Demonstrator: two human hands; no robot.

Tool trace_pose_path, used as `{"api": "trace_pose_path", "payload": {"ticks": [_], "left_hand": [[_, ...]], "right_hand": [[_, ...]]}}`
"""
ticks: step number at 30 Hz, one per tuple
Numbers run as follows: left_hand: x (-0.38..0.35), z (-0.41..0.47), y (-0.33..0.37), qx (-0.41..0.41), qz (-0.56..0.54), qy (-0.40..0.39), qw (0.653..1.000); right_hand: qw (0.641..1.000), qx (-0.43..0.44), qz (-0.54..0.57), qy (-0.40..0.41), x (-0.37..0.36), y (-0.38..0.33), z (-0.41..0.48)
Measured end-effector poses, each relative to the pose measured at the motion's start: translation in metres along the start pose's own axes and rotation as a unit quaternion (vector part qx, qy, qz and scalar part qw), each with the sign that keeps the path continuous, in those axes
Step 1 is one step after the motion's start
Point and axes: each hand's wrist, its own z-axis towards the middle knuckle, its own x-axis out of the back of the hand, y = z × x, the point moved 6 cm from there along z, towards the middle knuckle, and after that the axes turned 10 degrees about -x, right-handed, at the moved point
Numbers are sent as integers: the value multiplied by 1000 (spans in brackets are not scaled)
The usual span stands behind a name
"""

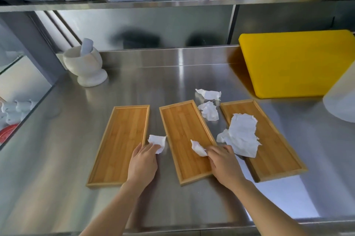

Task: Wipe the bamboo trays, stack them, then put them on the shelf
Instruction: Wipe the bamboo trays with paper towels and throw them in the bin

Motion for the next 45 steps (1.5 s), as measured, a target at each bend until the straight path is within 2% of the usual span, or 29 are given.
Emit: {"api": "trace_pose_path", "payload": {"ticks": [3,7,14,20,22,25,29,33,36,39,45], "left_hand": [[14,8,7,23,-64,30,997],[25,25,28,33,-97,59,993],[-2,58,98,7,-84,-10,996],[-49,73,153,-24,-63,-107,992],[-64,78,165,-29,-55,-111,992],[-83,84,179,-51,-2,-117,992],[-104,88,185,-54,64,-158,984],[-112,92,181,-35,57,-166,984],[-116,93,184,-32,6,-154,988],[-116,93,182,-20,-29,-138,990],[-118,95,176,-56,27,-147,987]], "right_hand": [[999,-24,33,-5,6,7,6],[997,-34,51,55,32,19,16],[979,-101,91,150,94,63,43],[974,-209,42,82,93,113,74],[975,-218,33,40,81,124,82],[977,-210,-3,-46,61,134,88],[980,-168,-4,-107,44,142,91],[979,-118,10,-164,35,147,98],[983,-75,1,-169,37,147,104],[985,-73,19,-153,42,150,111],[984,-98,56,-135,46,154,129]]}}
